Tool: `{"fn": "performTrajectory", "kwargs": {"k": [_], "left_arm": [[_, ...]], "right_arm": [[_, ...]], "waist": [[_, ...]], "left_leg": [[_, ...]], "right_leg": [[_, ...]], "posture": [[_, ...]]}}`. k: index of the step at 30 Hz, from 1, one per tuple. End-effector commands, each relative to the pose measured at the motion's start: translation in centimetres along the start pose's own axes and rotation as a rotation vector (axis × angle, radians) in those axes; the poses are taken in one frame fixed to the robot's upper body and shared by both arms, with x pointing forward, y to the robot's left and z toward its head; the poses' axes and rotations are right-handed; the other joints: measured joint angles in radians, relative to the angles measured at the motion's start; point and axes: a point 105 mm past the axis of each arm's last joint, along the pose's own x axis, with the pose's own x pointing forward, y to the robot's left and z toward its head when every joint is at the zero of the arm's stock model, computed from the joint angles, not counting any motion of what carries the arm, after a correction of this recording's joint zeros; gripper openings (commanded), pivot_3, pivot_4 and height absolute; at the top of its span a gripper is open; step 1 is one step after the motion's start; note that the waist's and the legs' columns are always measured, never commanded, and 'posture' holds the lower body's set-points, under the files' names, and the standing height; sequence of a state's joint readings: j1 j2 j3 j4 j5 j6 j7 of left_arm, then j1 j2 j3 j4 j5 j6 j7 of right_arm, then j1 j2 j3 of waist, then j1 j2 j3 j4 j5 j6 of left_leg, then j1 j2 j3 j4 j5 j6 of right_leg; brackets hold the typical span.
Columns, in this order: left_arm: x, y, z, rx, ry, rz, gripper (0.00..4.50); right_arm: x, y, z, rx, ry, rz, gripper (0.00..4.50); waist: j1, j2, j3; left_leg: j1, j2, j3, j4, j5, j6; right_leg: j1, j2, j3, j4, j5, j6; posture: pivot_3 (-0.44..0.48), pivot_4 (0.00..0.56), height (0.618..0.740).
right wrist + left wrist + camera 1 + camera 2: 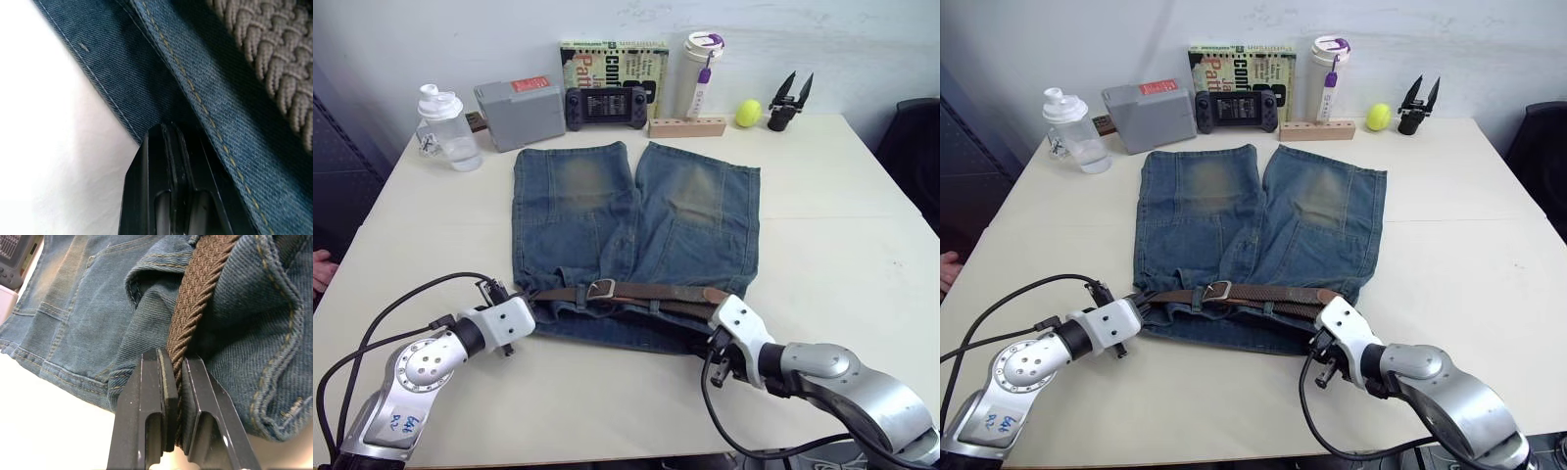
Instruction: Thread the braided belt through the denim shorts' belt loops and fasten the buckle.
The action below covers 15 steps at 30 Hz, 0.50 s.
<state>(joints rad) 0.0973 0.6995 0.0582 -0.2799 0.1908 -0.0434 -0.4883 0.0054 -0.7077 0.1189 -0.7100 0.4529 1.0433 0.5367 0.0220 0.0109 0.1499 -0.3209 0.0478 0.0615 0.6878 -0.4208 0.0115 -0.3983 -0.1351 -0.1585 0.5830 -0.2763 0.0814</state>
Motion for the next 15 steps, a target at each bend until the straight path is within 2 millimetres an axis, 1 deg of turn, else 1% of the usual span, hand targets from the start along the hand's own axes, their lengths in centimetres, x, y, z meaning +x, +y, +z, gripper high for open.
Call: {"fn": "performTrajectory", "kwargs": {"k": [1,2,3,4,6,7,8,11,15], "left_arm": [[0.8,0.4,1.3,0.021,-0.034,0.016,0.05],[1.1,0.3,1.7,0.021,-0.048,0.012,0.0],[1.3,0.2,2.0,0.021,-0.057,0.009,0.0],[1.5,0.1,2.2,0.019,-0.066,0.004,0.0],[1.7,-0.1,2.5,0.011,-0.075,-0.002,0.0],[1.7,-0.1,2.6,0.009,-0.079,-0.005,0.0],[1.8,-0.2,2.6,0.009,-0.081,-0.006,0.0],[1.9,-0.1,2.7,0.009,-0.084,-0.005,0.0],[2.1,0.0,2.8,0.013,-0.091,-0.009,0.0]], "right_arm": [[-1.1,-2.2,-2.8,0.051,0.124,-0.117,0.32],[-1.4,-1.9,-2.3,0.036,0.101,-0.099,0.65],[-1.6,-1.7,-2.0,0.025,0.088,-0.088,0.86],[-1.9,-1.5,-1.3,0.001,0.056,-0.08,1.23],[-2.5,-1.1,-0.1,-0.055,-0.007,-0.069,2.09],[-2.8,-0.8,0.5,-0.081,-0.037,-0.059,2.51],[-3.1,-0.6,0.9,-0.106,-0.063,-0.053,3.0],[-3.9,0.0,1.7,-0.131,-0.137,-0.033,3.0],[-5.0,0.5,2.9,-0.141,-0.239,-0.01,3.0]], "waist": [[0.004,0.001,0.004],[0.008,0.002,0.007],[0.011,0.002,0.009],[0.012,0.005,0.011],[0.013,0.008,0.013],[0.013,0.009,0.014],[0.014,0.009,0.016],[0.014,0.009,0.019],[0.015,0.009,0.028]], "left_leg": [[0.0,0.0,0.0,0.0,0.0,0.0],[-0.001,-0.001,0.0,0.0,0.001,0.0],[-0.001,-0.002,0.0,0.0,0.001,0.001],[-0.002,-0.003,0.0,0.0,0.002,0.002],[-0.007,-0.005,0.0,0.0,0.003,0.001],[-0.012,-0.006,0.0,0.0,0.007,-0.004],[-0.015,-0.007,0.0,0.0,0.009,-0.005],[-0.017,-0.008,0.002,0.0,0.011,-0.005],[-0.016,-0.011,0.004,0.0,0.012,-0.003]], "right_leg": [[0.0,0.0,0.0,0.0,0.0,0.0],[0.0,-0.001,0.0,0.0,0.0,0.0],[0.0,-0.002,0.0,0.0,0.0,0.001],[-0.001,-0.003,0.0,0.0,0.001,0.001],[-0.006,-0.004,0.0,0.0,0.003,0.004],[-0.011,-0.004,0.0,0.002,0.003,0.006],[-0.014,-0.004,-0.001,0.002,0.004,0.006],[-0.014,0.004,-0.006,0.004,0.005,0.009],[-0.014,0.004,-0.009,0.003,0.007,0.013]], "posture": [[0.0,0.15,0.726],[0.0,0.15,0.726],[0.0,0.15,0.726],[0.0,0.15,0.726],[0.0,0.15,0.726],[0.0,0.15,0.726],[0.0,0.15,0.726],[0.0,0.15,0.726],[0.0,0.15,0.726]]}}
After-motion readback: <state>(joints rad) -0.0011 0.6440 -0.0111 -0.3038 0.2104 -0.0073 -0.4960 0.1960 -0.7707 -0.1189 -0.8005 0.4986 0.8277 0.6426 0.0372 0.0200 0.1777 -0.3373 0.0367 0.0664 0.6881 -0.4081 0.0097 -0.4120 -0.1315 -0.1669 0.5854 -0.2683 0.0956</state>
